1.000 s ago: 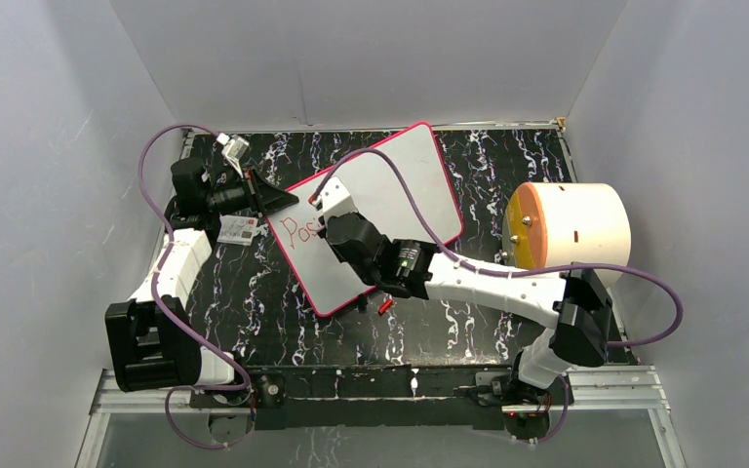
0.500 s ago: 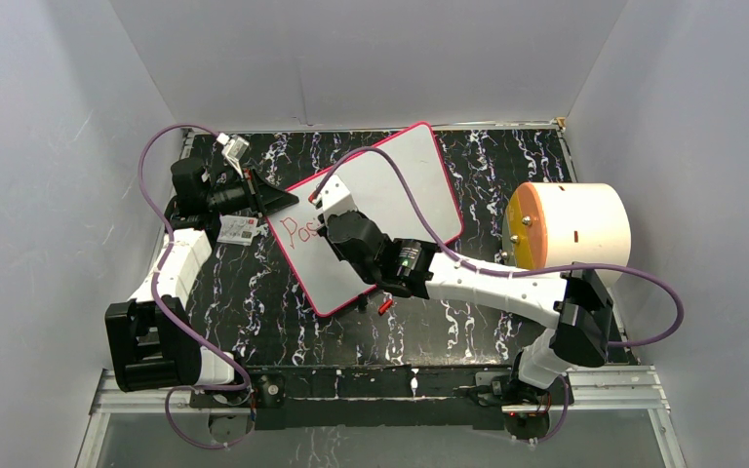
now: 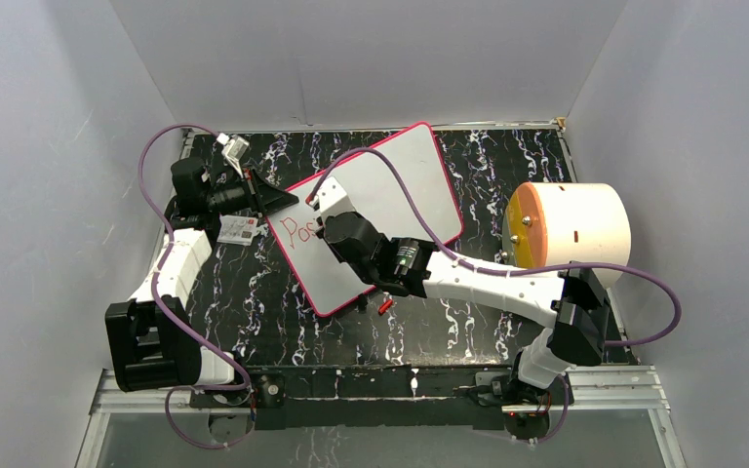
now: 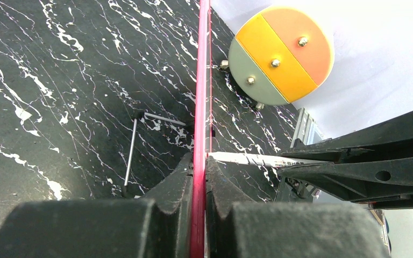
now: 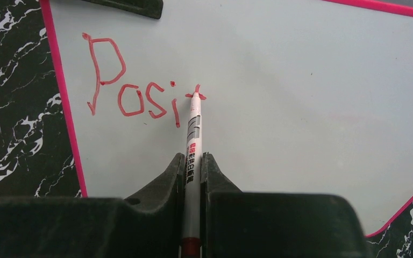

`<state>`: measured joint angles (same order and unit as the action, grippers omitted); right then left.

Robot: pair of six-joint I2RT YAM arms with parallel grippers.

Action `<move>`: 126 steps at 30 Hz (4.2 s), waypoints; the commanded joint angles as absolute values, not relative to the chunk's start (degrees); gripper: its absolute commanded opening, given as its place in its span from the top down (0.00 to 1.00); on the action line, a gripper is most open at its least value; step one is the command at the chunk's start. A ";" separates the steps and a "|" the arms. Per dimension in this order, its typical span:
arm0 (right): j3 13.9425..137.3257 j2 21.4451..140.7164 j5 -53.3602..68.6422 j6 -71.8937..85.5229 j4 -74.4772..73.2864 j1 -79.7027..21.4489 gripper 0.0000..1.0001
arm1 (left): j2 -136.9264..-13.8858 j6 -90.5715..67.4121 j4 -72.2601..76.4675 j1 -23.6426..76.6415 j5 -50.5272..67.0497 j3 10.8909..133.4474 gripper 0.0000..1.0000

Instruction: Write a sentence on the whiteboard

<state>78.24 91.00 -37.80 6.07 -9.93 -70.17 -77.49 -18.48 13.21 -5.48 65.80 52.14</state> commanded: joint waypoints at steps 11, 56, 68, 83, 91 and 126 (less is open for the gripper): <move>80.78 91.49 -35.83 7.82 -15.28 -69.89 1.00 | -78.92 -13.97 10.33 -5.80 60.02 51.24 1.00; 77.78 87.75 -38.44 5.76 -7.80 -69.91 1.00 | -78.84 -13.80 9.93 -5.80 59.70 51.28 1.00; 77.60 87.56 -41.39 5.21 -5.15 -69.52 1.00 | -78.85 -13.71 9.93 -5.80 59.85 51.33 1.00; 78.24 89.70 -39.24 6.33 -7.28 -68.32 1.00 | -78.86 -13.71 9.93 -5.80 59.92 51.28 1.00; 79.13 89.89 -37.07 6.82 -9.91 -68.30 1.00 | -78.84 -13.71 9.85 -5.80 59.85 51.32 1.00; 76.25 87.76 -37.74 7.77 -7.52 -68.29 1.00 | -78.86 -13.10 9.23 -5.80 59.28 51.24 1.00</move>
